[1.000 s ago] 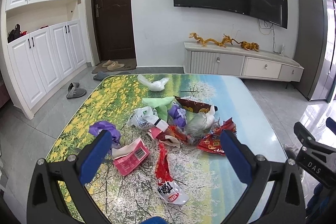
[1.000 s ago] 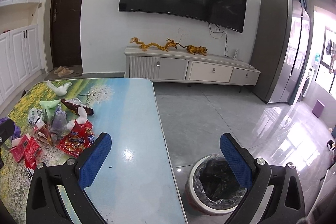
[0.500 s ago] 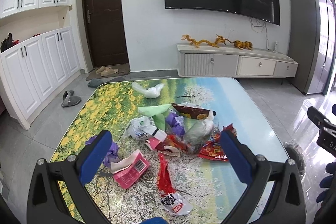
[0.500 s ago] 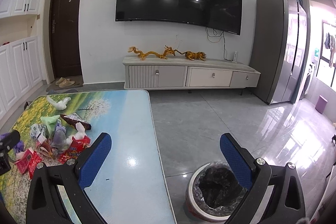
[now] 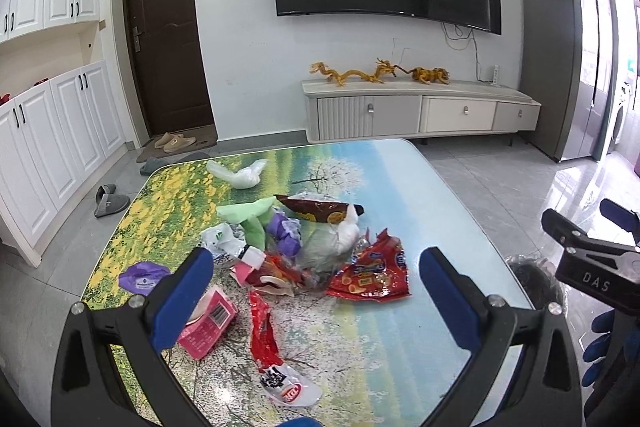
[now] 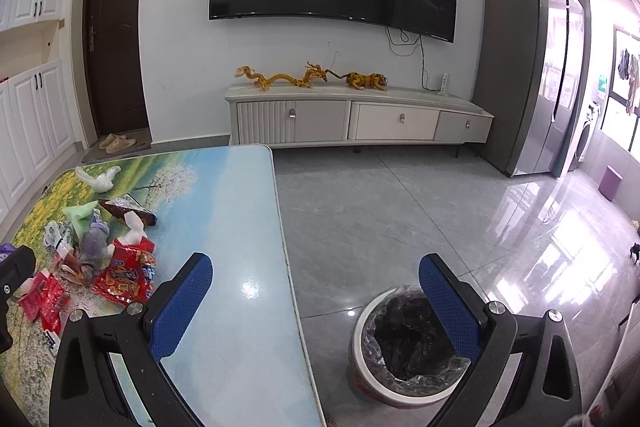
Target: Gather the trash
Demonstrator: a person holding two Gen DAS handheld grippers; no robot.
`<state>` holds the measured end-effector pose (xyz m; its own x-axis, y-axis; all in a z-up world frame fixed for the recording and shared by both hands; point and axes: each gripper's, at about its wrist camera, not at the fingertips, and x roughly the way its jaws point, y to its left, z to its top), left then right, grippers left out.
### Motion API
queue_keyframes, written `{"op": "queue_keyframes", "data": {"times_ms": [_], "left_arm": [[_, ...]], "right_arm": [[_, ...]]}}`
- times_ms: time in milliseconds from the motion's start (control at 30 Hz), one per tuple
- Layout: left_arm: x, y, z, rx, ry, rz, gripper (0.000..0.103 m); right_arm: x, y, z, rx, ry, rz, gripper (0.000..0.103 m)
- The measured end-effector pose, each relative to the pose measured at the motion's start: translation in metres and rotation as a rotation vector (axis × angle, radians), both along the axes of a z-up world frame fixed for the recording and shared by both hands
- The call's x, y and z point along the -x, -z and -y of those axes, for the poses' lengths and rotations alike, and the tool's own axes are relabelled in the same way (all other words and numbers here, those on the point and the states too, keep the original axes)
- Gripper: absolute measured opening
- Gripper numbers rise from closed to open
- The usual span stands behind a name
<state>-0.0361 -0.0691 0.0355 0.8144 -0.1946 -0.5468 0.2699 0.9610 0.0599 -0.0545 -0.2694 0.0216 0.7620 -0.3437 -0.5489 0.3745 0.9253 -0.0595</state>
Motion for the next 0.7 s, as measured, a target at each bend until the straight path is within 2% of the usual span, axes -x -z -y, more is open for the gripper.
{"op": "queue_keyframes", "data": {"times_ms": [333,700], "left_arm": [[0.010,-0.006,0.017,-0.001,0.057,0.003,0.103],[0.016,-0.010,0.016,0.030,0.059,-0.013,0.103]], "right_arm": [[0.014,0.000,0.017,0.006,0.068,-0.015,0.103],[0.027,0.000,0.021,0.036,0.088,-0.039,0.103]]}}
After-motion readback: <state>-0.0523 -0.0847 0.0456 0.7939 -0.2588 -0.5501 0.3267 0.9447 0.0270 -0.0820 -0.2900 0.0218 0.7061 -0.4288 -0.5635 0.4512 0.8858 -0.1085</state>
